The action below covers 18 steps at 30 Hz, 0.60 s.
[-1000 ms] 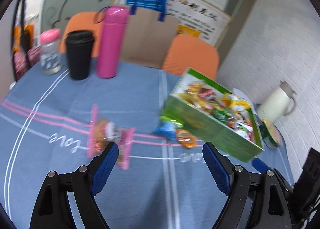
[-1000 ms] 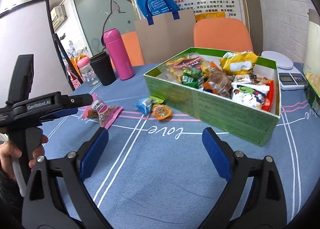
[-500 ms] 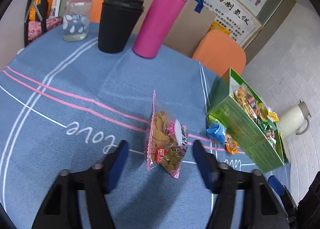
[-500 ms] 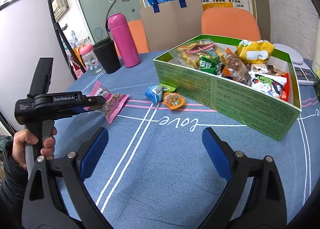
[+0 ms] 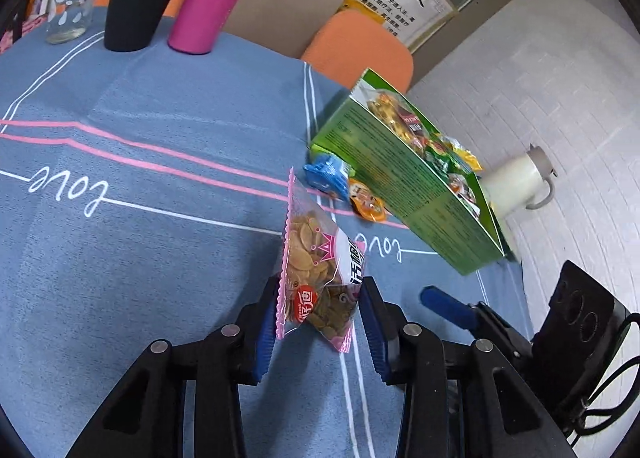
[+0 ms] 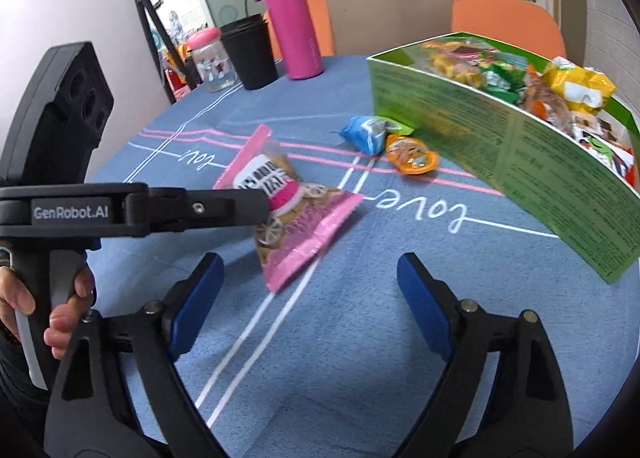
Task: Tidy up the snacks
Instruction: 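Grasp the pink-wrapped snack with the right tool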
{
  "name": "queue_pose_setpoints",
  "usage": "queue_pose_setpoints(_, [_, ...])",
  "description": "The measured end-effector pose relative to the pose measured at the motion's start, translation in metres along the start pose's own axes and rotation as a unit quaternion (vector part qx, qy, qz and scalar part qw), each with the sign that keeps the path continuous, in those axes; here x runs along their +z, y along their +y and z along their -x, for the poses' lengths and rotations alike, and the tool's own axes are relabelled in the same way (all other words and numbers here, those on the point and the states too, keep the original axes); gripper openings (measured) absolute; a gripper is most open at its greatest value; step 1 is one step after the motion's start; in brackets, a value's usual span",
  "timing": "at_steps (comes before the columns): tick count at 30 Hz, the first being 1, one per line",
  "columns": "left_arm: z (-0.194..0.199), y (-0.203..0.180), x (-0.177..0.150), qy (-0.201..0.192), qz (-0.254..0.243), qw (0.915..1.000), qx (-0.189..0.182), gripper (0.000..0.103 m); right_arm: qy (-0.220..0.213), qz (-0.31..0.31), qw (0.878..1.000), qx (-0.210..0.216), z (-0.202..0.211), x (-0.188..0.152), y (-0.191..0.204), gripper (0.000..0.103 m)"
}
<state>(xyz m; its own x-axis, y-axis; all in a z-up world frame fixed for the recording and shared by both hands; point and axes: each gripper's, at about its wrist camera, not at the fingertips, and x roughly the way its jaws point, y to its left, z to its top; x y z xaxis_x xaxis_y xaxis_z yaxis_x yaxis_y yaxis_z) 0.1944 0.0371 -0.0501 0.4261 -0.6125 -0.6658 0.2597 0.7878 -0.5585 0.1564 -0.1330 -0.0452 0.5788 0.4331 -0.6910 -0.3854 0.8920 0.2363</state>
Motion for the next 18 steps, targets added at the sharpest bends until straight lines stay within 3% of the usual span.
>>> queue_pose_setpoints(4, [-0.001, -0.006, -0.004, 0.012, 0.0, 0.9998, -0.018, 0.04, 0.009, 0.015, 1.0, 0.0, -0.005, 0.0, 0.007, 0.074])
queue_pose_setpoints(11, [0.004, -0.01, -0.004, 0.005, 0.001, 0.9992, -0.038, 0.04, 0.019, 0.003, 1.0, -0.011, -0.01, 0.0, 0.003, 0.072])
queue_pose_setpoints(18, [0.01, -0.009, -0.003, -0.011, -0.008, 0.9999, -0.003, 0.04, 0.03, 0.0, 0.999, -0.012, -0.019, 0.003, 0.008, 0.072])
